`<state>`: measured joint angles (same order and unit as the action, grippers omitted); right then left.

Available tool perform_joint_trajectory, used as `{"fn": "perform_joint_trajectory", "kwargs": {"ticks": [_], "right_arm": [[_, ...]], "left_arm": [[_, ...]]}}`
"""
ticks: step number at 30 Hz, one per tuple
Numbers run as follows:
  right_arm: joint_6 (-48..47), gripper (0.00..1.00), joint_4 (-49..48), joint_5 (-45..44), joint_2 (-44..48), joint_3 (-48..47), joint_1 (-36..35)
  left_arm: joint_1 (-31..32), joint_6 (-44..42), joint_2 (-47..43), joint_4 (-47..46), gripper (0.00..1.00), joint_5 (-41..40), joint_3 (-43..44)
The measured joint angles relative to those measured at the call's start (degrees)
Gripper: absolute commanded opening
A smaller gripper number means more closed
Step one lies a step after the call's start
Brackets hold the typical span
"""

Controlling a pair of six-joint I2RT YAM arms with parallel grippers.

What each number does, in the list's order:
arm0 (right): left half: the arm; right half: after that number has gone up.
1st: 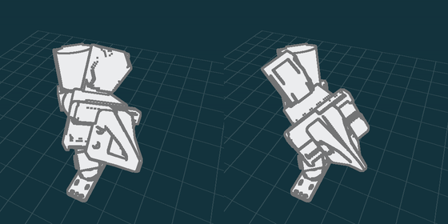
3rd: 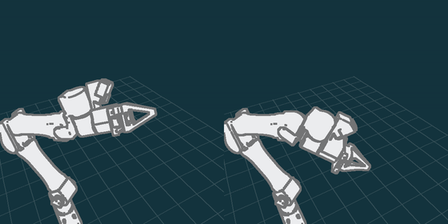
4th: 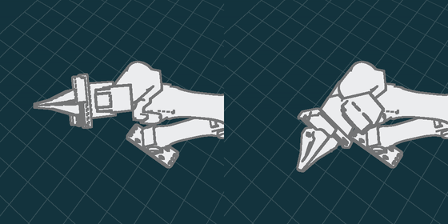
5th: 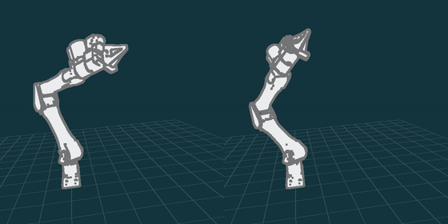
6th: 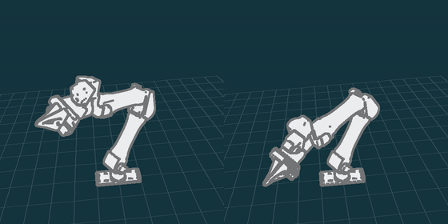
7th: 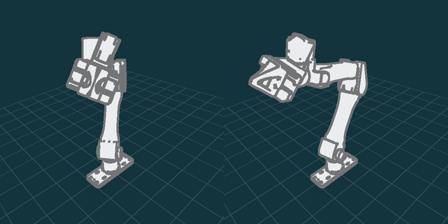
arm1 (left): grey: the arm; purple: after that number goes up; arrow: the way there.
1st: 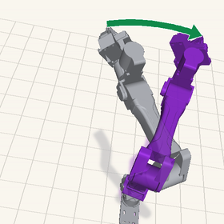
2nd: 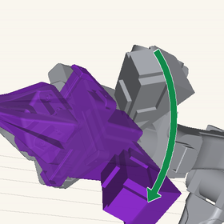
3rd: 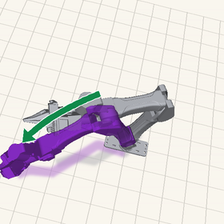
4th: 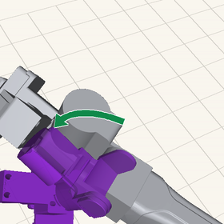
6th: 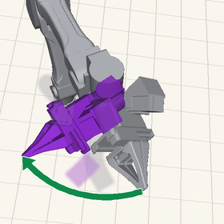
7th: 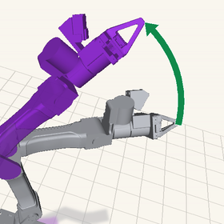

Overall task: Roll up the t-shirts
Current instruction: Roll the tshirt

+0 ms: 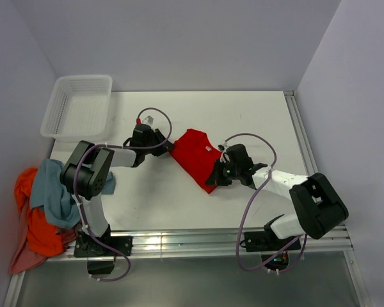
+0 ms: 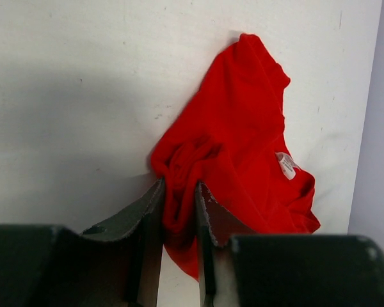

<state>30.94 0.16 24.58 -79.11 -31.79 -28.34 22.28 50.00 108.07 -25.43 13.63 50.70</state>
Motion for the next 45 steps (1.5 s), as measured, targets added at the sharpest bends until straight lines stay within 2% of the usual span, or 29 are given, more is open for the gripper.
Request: {"fn": "perform_joint_trajectory", "kwargs": {"ticks": [10,17,28,30,35,45], "right_arm": [[7.5,0.0,-10.8,13.2,-2.4,1.8,0.3],[10.8,0.0,-15.1,17.4,-3.2,2.3,0.3],[17.8,0.01,-30.4,26.1,-19.4,4.8,4.5],[18.0,0.09,-31.8,26.5,-20.5,4.8,4.7],[16.2,0.34,-30.6,25.7,-20.3,4.7,4.8],[6.9,0.36,-12.9,14.6,-8.6,3.7,4.8]], "left_arm": [[-2.0,-2.8,-2.0,10.1,0.27,0.0,2.6],[-3.0,-4.7,-3.4,17.7,0.26,-0.1,4.7],[-3.3,-7.1,-3.7,23.0,0.26,-1.6,6.6],[-3.3,-7.4,-3.7,23.6,0.26,-1.9,6.9],[-3.3,-8.1,-3.7,24.8,0.25,-2.3,7.6],[-3.6,-9.1,-3.7,24.8,0.25,-4.5,8.2]]}}
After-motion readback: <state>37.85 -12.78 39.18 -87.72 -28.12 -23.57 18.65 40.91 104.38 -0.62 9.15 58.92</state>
